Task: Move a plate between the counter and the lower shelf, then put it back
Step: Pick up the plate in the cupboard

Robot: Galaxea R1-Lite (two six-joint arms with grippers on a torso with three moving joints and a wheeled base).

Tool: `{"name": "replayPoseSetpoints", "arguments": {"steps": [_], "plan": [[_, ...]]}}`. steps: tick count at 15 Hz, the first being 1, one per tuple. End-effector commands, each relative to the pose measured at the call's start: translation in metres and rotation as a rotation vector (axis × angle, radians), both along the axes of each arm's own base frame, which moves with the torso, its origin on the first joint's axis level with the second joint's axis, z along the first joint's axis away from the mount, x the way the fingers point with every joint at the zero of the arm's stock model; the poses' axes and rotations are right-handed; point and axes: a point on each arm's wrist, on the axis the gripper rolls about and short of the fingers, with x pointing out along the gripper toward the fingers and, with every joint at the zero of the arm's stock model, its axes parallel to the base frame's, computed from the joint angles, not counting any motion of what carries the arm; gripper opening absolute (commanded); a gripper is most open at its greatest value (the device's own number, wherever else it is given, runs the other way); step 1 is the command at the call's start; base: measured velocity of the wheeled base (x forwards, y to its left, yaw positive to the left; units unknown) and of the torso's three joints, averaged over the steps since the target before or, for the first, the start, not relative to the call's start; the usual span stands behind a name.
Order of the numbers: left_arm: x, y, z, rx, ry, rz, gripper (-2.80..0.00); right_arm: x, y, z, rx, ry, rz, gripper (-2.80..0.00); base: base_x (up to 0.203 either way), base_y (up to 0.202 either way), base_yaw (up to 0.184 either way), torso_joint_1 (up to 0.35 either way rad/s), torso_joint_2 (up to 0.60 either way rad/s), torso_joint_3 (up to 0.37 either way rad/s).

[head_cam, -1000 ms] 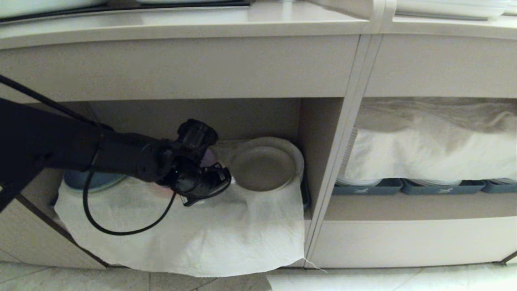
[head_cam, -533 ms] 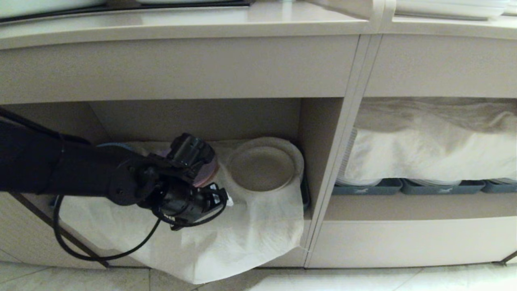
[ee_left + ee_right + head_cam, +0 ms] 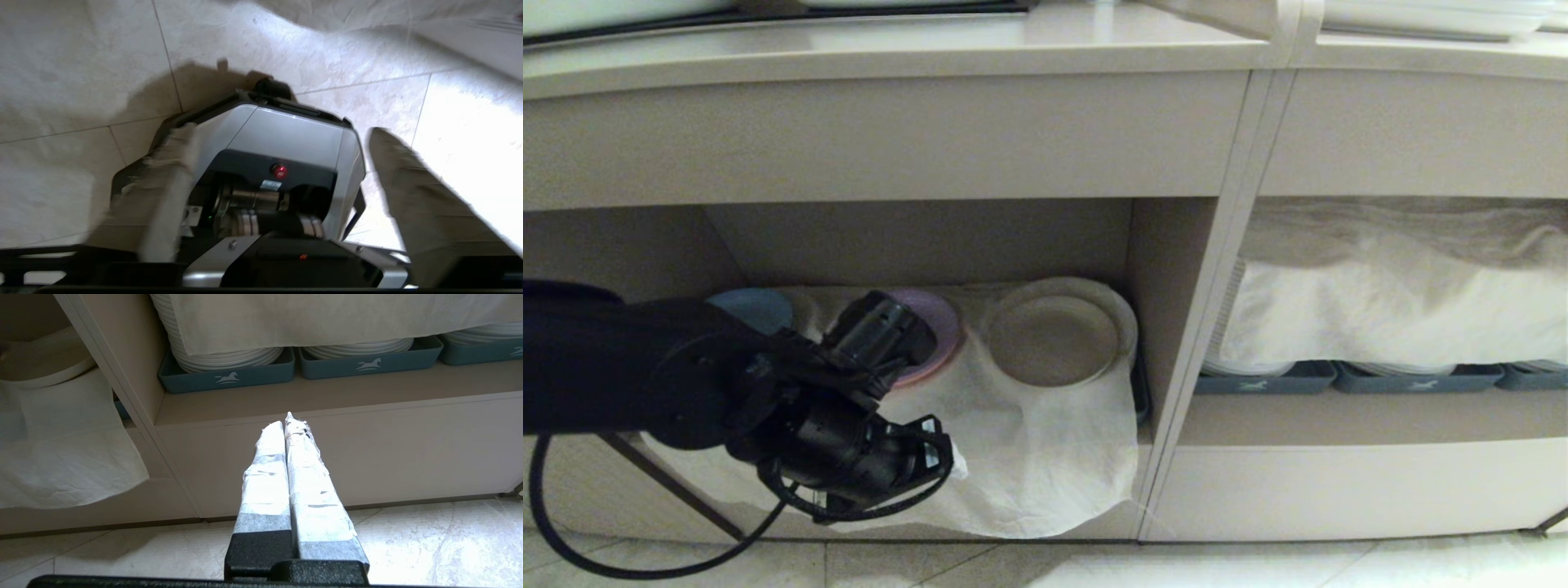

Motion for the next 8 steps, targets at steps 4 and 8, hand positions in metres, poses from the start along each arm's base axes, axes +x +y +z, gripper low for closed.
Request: {"name": "replayPoseSetpoints", "arguments": {"steps": [4,8], "plan": [[-0.039,0.019,0.012,0.026,-0.011,-0.094,-2.80,0.000,0.000,0.000,0.000,-0.001,0.000,-2.80,0.000,0.000,0.000,0.000,0.00,0.000],[-0.070,0.033,0.010,0.059,0.033,-0.132,-2.80,0.000,0.000,0.000,0.000,-0.001,0.000,-2.80,0.000,0.000,0.000,0.000,0.00,0.000]]}}
